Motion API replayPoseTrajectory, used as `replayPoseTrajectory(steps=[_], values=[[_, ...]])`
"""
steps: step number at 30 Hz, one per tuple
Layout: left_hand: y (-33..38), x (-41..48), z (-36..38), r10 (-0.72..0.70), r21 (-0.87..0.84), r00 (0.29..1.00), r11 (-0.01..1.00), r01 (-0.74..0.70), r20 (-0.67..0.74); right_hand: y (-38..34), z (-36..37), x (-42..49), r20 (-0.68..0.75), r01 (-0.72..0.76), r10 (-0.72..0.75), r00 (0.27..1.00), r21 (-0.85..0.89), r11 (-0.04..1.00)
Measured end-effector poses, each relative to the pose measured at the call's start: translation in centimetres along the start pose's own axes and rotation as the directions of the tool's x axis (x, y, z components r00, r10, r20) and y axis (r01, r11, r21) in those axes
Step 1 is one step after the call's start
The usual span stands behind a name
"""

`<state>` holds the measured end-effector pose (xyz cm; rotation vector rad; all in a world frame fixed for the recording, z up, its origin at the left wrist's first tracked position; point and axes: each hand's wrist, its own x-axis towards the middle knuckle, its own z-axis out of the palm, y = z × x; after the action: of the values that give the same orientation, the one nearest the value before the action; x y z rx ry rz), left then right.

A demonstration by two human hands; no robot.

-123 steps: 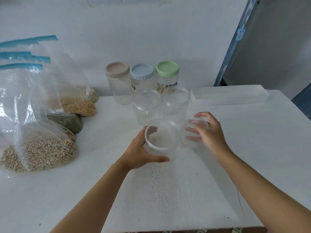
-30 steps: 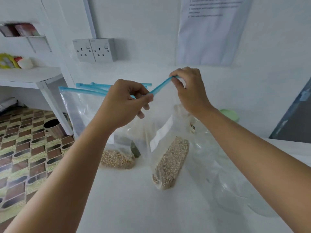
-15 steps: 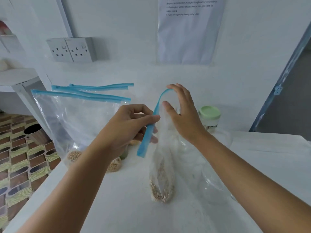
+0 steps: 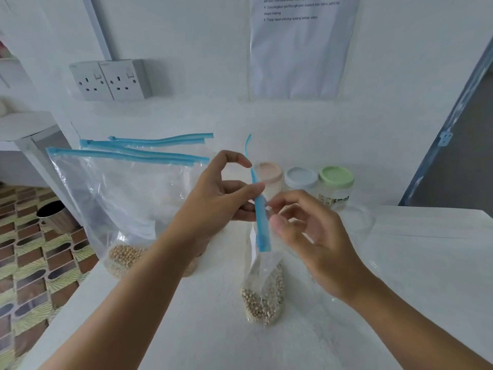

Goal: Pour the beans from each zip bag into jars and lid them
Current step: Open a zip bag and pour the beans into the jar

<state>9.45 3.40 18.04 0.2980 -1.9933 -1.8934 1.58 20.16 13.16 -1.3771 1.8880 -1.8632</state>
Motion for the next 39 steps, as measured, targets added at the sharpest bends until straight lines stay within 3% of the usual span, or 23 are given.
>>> replayPoseTrajectory(steps=[6,8,10,12,15,17,22,25,29,39], values=[[-0.4,1.3,-0.8,0.031,0.090,0.995,0.995,-0.040,0.096,1.0,-0.6,-0.2,-0.077,0.207,-0.242,0.967,-0.312,0.927],[-0.4,1.8,-1.7,0.113,0.323,0.980,0.932,-0.162,0.166,1.6,-1.0,0.2,-0.113,0.242,-0.288,0.951,-0.309,0.920],[-0.7,2.9,-3.1,0.237,0.673,0.935,0.648,-0.355,0.265,1.9,-1.5,0.5,-0.119,0.254,-0.295,0.948,-0.277,0.927],[-0.7,3.9,-4.3,0.289,0.828,0.903,0.378,-0.414,0.319,2.1,-1.8,0.8,-0.156,0.206,-0.238,0.959,-0.195,0.959],[0.2,4.5,-5.7,0.337,0.848,0.856,0.227,-0.478,0.392,2.1,-2.1,1.3,-0.229,0.111,-0.106,0.968,0.008,0.994],[1.0,4.1,-6.5,0.335,0.841,0.828,0.154,-0.519,0.450,2.1,-2.2,1.4,-0.227,0.157,-0.149,0.962,0.014,0.988],[2.3,2.1,-6.7,0.294,0.808,0.819,0.194,-0.556,0.492,1.7,-2.1,1.3,-0.128,0.397,-0.438,0.890,-0.256,0.881],[3.3,0.7,-4.2,0.324,0.644,0.687,0.244,-0.725,0.651,1.6,-1.7,1.1,-0.084,0.453,-0.519,0.851,-0.383,0.805],[3.7,0.8,-1.3,0.419,0.511,0.544,0.199,-0.837,0.727,1.2,-1.8,0.9,-0.074,0.469,-0.540,0.838,-0.407,0.784],[2.0,0.9,-0.2,0.410,0.462,0.572,0.341,-0.819,0.710,0.4,-3.7,0.4,0.024,0.480,-0.531,0.847,-0.462,0.745]])
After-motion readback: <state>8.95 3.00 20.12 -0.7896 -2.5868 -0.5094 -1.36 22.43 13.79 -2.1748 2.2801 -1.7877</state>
